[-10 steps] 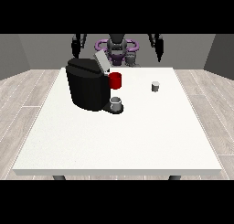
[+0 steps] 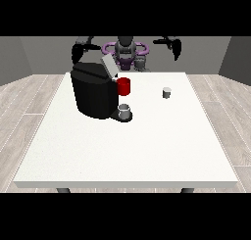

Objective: Insert the coffee pod into the coffee machine and close the lid

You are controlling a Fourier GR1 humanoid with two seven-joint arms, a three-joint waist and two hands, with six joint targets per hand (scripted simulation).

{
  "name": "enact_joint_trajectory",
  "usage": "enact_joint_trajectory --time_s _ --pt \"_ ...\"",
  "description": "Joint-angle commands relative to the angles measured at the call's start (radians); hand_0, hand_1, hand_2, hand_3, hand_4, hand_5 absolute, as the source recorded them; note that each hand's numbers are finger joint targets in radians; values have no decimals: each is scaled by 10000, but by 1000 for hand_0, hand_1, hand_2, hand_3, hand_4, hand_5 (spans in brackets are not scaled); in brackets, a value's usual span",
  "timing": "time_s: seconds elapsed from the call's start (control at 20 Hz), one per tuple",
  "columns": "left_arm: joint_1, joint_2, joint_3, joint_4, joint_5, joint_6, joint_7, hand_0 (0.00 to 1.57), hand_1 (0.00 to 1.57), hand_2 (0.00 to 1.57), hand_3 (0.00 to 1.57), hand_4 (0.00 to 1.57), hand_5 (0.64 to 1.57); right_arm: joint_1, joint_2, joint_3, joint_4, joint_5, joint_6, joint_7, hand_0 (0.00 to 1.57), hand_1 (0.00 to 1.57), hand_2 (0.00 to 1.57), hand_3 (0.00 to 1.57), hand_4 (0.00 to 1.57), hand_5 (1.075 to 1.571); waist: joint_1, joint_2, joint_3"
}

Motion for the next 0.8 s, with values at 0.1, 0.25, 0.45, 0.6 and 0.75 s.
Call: enact_joint_trajectory --time_s 0.1,0.25,0.45,0.6,0.75 --pt "-860 1372 970 850 -328 -392 129 0 0 0 0 0 1571 132 323 99 -423 -103 -147 -303 0 0 0 0 217 1571 -628 206 -8" --pt "-1249 1483 922 1541 -585 -527 281 0 0 0 0 0 1571 80 350 126 -246 38 -226 -679 0 0 0 0 169 1571 -691 533 -7" --pt "-2549 1769 1298 3061 -426 -666 367 0 0 0 0 0 1571 -648 594 1343 -825 215 -1117 -194 0 0 0 0 134 1571 -1197 1216 -12" --pt "-2770 2005 1256 3631 -834 -729 308 0 0 0 0 0 1571 -268 593 763 -376 1 -626 -890 0 0 0 0 228 1571 -1257 1276 -8" --pt "-3189 1690 1063 4273 -1265 -202 455 0 0 0 0 0 1571 -692 518 790 -234 174 -470 -955 0 0 0 0 233 1571 -1386 1764 -8"
